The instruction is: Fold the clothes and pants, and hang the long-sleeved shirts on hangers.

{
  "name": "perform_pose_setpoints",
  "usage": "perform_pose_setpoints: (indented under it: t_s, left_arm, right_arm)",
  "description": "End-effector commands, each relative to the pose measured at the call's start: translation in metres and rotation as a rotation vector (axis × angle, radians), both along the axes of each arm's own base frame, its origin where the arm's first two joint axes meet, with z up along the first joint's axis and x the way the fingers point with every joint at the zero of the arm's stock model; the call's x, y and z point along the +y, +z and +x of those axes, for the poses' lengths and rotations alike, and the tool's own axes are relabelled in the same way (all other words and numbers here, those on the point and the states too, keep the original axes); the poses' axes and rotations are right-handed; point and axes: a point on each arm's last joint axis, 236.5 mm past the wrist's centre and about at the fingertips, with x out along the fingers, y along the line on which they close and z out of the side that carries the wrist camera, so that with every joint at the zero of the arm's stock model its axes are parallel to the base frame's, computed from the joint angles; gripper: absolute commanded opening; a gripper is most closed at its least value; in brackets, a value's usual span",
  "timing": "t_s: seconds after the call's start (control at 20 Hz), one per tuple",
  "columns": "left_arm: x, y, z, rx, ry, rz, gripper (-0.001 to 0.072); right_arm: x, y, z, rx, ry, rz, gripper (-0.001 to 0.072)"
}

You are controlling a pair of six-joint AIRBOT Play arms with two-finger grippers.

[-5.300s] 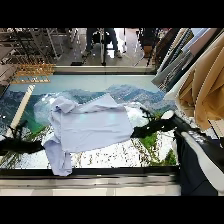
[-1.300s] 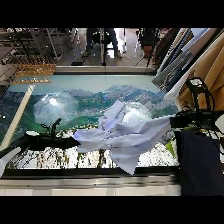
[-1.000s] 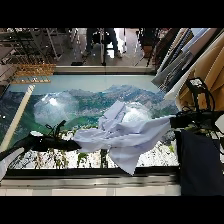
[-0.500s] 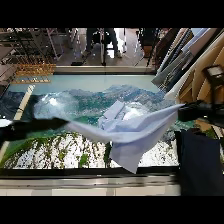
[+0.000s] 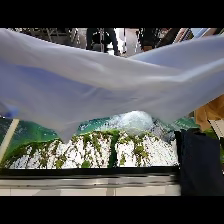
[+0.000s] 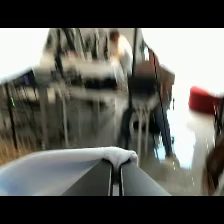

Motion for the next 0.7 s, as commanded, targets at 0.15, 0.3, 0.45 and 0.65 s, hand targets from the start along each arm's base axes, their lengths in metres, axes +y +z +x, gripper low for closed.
perform_pose_setpoints:
  t_s: [0.15,0.3,0.45,0.65]
  left_arm:
    - [-0.027,0.055,-0.064,-0.139,0.066,0.004,0.0004]
    - [-0.007,0.017,0.006,0.056,0.220,0.114,0.0004]
    - [0.025,-0.088,0.095,0.457,0.339,0.347,0.0004]
    - [0.017,-0.259,0.186,0.847,0.161,0.524,0.0004]
  right_arm:
    - [0.007,0.071,-0.098,-0.258,0.076,0.040,0.0020]
    - [0.003,0.036,-0.044,-0.104,0.028,0.006,0.0020]
    - [-0.002,-0.054,0.044,0.228,-0.028,-0.071,0.0020]
    - [0.009,-0.236,0.163,0.769,-0.011,-0.127,0.0020]
